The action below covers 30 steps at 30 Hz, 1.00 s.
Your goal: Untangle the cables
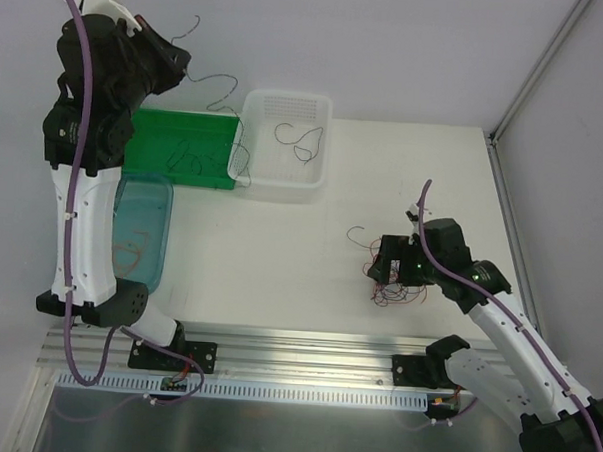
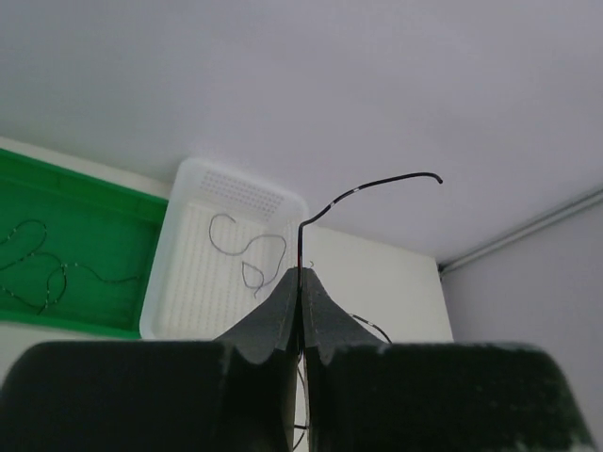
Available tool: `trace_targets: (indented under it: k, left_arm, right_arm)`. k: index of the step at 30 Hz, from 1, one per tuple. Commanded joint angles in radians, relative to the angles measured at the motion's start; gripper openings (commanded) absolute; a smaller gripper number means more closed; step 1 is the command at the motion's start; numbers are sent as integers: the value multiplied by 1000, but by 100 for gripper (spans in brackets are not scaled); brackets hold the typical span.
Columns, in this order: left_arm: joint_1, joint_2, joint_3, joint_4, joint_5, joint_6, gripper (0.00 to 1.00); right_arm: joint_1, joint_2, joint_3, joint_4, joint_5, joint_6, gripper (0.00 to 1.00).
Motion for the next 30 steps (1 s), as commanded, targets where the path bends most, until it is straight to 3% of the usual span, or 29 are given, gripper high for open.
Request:
trace_targets:
  k: [1, 10, 16, 23, 30]
  left_arm:
    - [65, 76, 132, 48, -26, -33, 0]
    - [237, 215, 96, 285, -115, -61, 0]
    - [269, 355, 8, 482, -120, 5, 0]
    - [303, 551, -47, 588, -83, 41, 0]
    - [331, 611, -280, 603, -59, -20, 1]
  right_arm:
    - [5, 21, 44, -15, -13, -23, 97]
    - [4, 115, 61, 29, -85, -42, 97]
    - [4, 159, 54, 51, -122, -60, 97]
    - [4, 222, 59, 49, -113, -68, 97]
    - [4, 282, 68, 64, -103, -60, 97]
